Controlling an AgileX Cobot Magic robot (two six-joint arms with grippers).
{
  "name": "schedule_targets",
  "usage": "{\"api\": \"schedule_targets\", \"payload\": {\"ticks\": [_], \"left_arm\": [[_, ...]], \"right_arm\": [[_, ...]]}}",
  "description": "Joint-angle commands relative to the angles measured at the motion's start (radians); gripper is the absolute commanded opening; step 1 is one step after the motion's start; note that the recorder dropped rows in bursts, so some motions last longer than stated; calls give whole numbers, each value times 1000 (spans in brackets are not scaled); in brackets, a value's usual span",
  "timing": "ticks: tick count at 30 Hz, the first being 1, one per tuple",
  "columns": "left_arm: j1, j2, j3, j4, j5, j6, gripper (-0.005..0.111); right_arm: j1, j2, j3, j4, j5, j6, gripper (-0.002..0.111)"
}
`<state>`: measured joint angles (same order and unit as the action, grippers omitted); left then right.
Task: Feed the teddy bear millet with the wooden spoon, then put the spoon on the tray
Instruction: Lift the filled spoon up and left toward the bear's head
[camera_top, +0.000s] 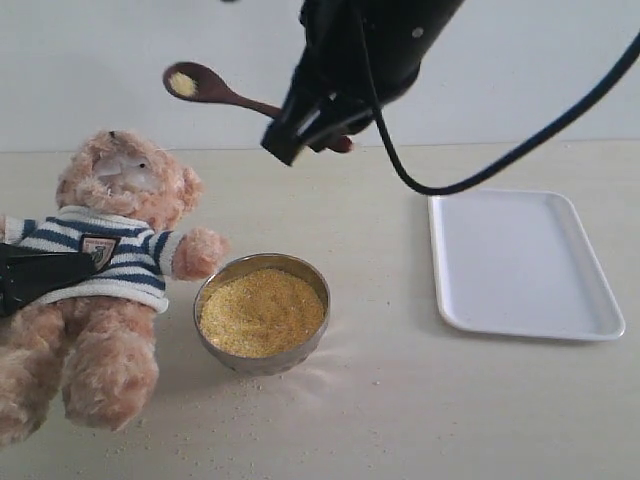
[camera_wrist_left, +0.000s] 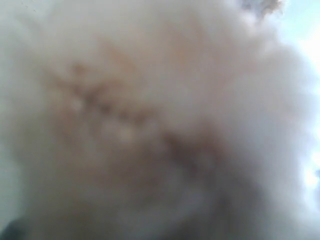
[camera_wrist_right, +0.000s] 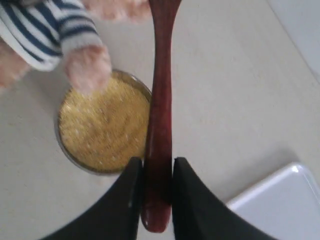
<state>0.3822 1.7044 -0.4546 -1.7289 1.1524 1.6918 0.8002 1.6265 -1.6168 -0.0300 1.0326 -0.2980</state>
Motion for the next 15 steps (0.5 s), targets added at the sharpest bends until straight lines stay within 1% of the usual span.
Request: {"api": "schedule_targets", "payload": {"ticks": [1,8,15], "left_arm": [[-8,-3,3,-16,33,-19,5],[-8,-3,3,-16,33,-35,5],[-8,-3,3,-16,69,-38,5]], "right_arm": [[-2,-8,-53,104,-46,-29,0],[0,45,-62,176,-90,-43,0],[11,131,-62,179,-137,-80,0]]}}
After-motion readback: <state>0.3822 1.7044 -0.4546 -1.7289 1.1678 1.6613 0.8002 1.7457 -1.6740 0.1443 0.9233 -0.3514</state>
